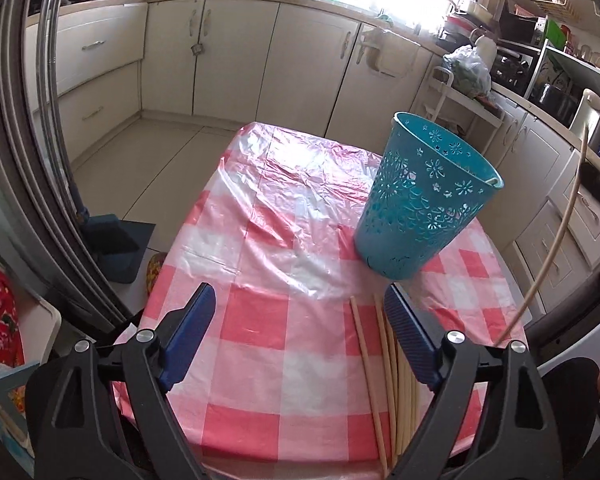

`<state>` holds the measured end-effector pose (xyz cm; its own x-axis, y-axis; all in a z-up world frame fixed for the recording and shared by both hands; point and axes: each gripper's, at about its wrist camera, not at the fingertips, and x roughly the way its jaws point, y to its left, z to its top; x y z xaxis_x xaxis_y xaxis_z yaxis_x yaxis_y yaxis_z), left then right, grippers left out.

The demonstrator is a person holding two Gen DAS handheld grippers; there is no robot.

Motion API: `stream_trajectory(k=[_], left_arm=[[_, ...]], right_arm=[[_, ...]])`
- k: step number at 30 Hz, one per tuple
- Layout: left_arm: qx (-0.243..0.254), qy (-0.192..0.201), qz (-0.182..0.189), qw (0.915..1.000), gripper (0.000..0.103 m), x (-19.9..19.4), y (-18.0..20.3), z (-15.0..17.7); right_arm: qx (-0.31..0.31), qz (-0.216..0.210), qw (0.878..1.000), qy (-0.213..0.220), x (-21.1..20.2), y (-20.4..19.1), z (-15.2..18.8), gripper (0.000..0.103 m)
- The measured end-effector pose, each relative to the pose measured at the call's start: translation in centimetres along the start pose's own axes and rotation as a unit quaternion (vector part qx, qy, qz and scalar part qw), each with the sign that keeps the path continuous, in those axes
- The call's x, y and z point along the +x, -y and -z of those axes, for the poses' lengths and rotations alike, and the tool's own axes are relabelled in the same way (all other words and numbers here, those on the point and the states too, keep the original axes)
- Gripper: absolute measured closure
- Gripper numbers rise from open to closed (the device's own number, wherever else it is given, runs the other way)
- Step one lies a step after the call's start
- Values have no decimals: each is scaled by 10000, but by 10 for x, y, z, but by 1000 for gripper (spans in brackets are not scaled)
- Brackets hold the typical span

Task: Organize utensils
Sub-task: 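Carry the stick over the teal basket and open the right tool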

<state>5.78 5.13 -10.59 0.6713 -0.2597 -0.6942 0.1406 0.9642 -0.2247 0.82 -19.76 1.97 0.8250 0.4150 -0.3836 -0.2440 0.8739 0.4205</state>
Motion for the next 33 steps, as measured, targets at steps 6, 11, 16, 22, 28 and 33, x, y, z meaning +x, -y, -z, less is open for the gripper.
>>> stream_trajectory(k=[6,11,16,22,28,33], left_arm=[[86,45,8,10000,20,-4,4,1],[-108,-45,-5,9999,20,2,-5,1],[-110,-92,-23,9999,20,5,-4,3],[3,-79,-26,10000,20,3,3,3],[56,-88,-51,9999,20,1,7,4],[7,-126,-86,9999,20,1,5,7]], right_arm=[[-281,128,9983,486,31,-10,-55,97],[-553,711,9921,871,38,-4,-66,97],[-958,1254,9856,605,62,9,-41,97],[-877,1414,9861,5,78,26,-14,97],[-801,1574,9841,201,48,21,1,68],[-581,1661,9836,-395,28,19,53,67]])
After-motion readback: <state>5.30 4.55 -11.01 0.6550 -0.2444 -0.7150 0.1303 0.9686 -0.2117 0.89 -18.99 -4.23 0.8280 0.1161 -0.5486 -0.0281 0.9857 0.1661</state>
